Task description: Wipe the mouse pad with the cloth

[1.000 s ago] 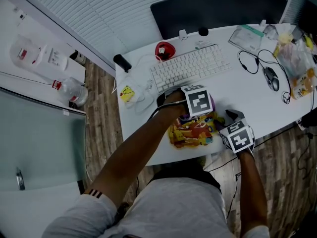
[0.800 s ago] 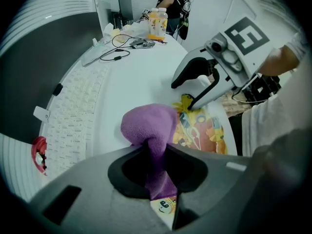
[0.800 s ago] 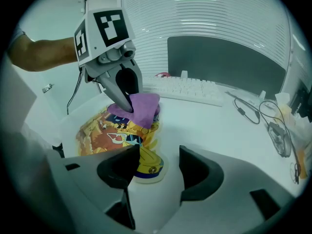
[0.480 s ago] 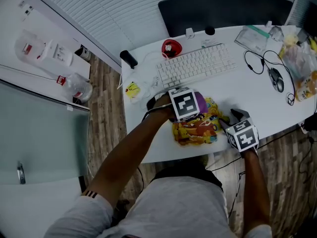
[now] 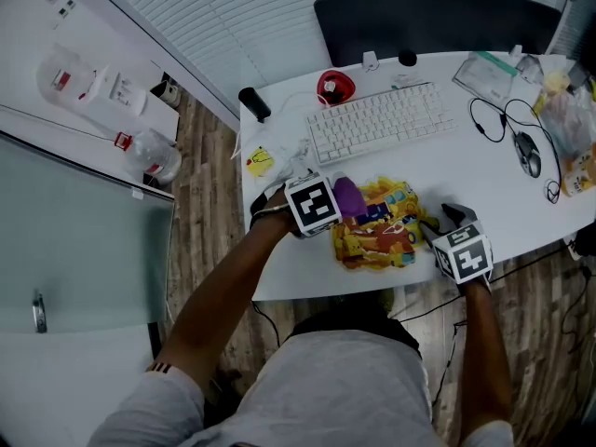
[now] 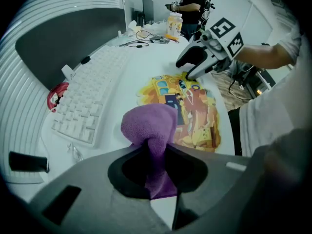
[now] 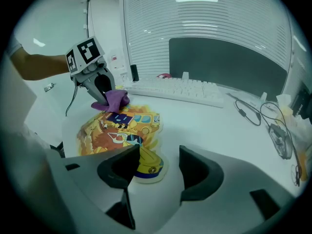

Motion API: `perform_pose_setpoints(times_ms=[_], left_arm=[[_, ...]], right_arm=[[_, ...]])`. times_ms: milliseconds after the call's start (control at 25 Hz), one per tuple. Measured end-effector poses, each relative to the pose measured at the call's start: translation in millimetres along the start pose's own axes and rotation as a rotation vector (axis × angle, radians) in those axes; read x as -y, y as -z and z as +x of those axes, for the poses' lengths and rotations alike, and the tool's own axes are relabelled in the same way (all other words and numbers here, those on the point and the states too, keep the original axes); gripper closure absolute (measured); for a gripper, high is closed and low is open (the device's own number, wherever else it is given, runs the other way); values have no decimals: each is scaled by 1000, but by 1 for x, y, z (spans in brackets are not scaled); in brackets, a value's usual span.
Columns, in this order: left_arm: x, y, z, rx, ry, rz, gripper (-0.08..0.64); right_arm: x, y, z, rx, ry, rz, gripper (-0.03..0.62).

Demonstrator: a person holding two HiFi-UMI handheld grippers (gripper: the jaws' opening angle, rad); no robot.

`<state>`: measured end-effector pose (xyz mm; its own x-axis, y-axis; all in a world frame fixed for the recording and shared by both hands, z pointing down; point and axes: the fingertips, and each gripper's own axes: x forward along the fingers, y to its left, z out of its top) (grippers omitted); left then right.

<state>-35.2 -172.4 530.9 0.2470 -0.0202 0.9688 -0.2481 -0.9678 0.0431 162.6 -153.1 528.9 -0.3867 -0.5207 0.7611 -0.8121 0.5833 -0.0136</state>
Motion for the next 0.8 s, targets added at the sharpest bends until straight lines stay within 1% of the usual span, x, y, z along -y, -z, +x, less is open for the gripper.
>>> perform_pose_setpoints(times_ms=[160, 280, 400, 600, 800], left_arm=[[-4, 15, -10, 12, -24, -29, 477], [-7, 15, -19, 32, -61, -20, 477], [4, 12, -23, 39, -40, -33, 477], [15, -19, -29, 75, -45, 7, 477], [31, -56, -25, 128, -13, 39, 476]], right_arm=[[0, -1, 0, 3, -2, 0, 374], [0, -1, 0, 6, -5, 1, 374], [0, -1, 0, 11, -8, 0, 374], [1, -2, -3, 11, 9, -25, 374], [13, -2, -14, 21, 35, -11, 374]])
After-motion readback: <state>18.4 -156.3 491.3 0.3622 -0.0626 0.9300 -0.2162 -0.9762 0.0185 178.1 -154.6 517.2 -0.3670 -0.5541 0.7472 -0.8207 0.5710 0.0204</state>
